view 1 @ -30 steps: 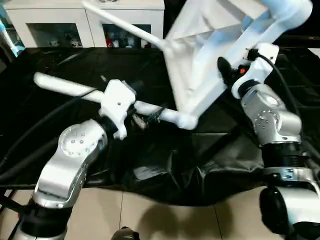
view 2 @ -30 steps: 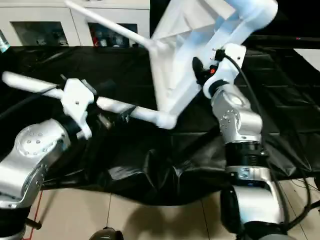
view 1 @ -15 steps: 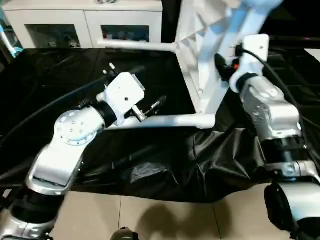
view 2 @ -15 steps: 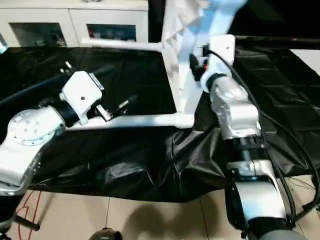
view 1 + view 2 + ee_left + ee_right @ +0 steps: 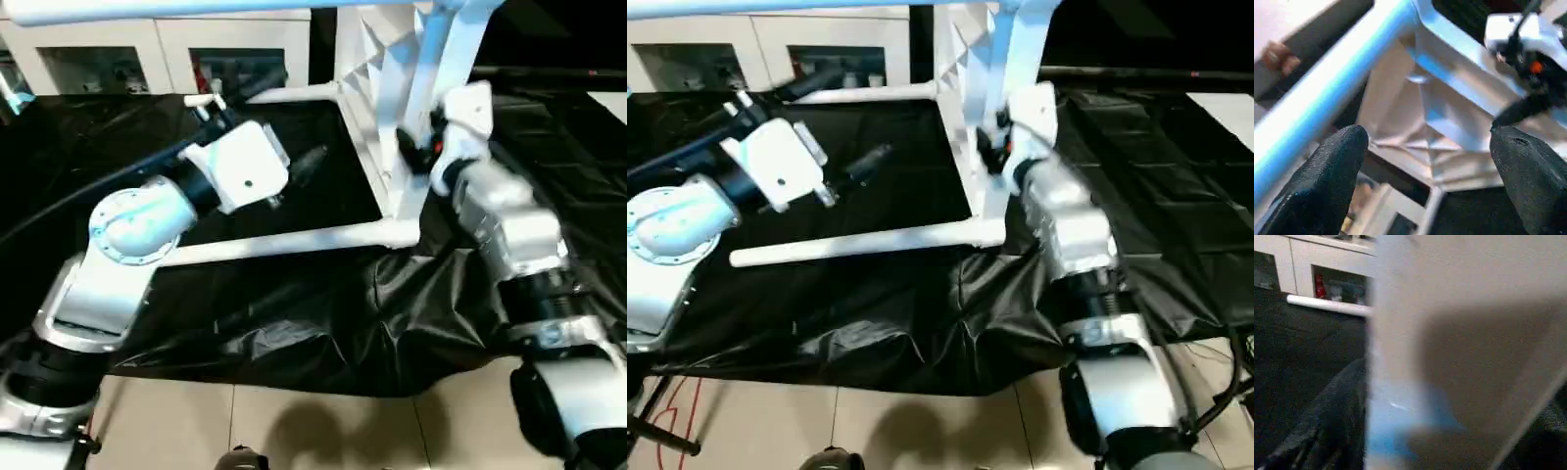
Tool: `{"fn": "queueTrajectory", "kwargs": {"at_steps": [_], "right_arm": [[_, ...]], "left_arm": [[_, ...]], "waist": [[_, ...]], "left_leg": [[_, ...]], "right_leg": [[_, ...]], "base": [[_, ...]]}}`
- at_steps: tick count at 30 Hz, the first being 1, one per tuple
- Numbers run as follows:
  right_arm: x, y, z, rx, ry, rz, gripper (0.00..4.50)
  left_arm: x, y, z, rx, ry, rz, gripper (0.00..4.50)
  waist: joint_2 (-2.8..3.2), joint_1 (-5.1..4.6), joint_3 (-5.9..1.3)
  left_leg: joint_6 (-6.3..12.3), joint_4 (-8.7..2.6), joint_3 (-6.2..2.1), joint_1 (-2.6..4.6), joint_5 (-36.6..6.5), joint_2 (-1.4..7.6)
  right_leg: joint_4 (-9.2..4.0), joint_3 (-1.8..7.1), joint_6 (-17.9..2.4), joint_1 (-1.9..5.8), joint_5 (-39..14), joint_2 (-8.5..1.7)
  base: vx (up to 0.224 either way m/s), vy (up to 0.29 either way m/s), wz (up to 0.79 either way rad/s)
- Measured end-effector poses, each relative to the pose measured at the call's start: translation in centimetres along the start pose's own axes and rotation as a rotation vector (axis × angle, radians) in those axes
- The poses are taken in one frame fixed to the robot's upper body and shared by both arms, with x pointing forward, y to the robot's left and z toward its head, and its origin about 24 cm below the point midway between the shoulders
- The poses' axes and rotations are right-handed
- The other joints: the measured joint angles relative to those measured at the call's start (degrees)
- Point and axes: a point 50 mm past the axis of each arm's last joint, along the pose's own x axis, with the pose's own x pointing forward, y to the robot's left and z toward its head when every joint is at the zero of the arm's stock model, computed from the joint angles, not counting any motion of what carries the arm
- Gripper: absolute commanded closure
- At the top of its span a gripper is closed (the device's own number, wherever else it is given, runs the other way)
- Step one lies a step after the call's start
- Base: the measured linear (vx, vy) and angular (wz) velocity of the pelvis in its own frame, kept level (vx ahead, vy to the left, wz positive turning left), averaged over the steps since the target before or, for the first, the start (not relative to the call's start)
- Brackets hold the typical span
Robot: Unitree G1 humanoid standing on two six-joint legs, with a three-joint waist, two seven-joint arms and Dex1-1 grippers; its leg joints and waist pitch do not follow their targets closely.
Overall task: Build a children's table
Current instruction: Flip table
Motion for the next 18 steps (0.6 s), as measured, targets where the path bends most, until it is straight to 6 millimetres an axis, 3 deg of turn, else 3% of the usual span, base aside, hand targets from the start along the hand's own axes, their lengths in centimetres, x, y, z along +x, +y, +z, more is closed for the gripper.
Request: {"fn": "queueTrajectory", "kwargs": {"at_steps": [5, 7, 13, 18], "right_arm": [[-0.4, 0.4, 0.3, -0.003, -0.06, 0.037, 0.25], [-1.2, 0.5, -0.1, 0.007, -0.093, 0.067, 0.12], [-3.0, 0.6, -0.3, 0.004, -0.187, 0.079, 0.05], [-4.9, 0.2, 1.1, 0.015, -0.364, 0.046, 0.05]], "left_arm": [[0.0, 0.4, 0.7, 0.009, -0.051, 0.006, 0.0], [0.1, 0.9, 1.3, 0.021, -0.087, 0.042, 0.0], [-0.1, 3.3, 1.8, 0.111, -0.119, 0.211, 0.0], [-0.3, 4.4, 0.9, 0.214, -0.075, 0.283, 0.0]], "waist": [[-0.11, 0.06, 0.01], [-0.42, 0.08, 0.09], [-0.51, -0.12, 0.06], [-0.5, -0.04, 0.05]], "left_leg": [[0.0, 0.0, 0.0, 0.0, 0.0, 0.01], [0.0, -0.01, 0.01, 0.0, 0.0, 0.03], [0.02, 0.01, 0.01, 0.06, 0.01, 0.03], [0.02, 0.01, 0.0, 0.07, 0.01, 0.03]], "right_leg": [[0.02, -0.01, 0.0, 0.0, 0.0, 0.0], [0.02, -0.02, 0.0, 0.0, 0.0, 0.0], [0.04, 0.04, 0.02, 0.0, 0.01, 0.03], [0.04, 0.02, 0.04, 0.02, 0.04, 0.03]], "base": [[0.0, 0.0, 0.0], [0.0, 0.0, 0.0], [0.0, 0.0, 0.0], [0.0, 0.0, 0.0]]}}
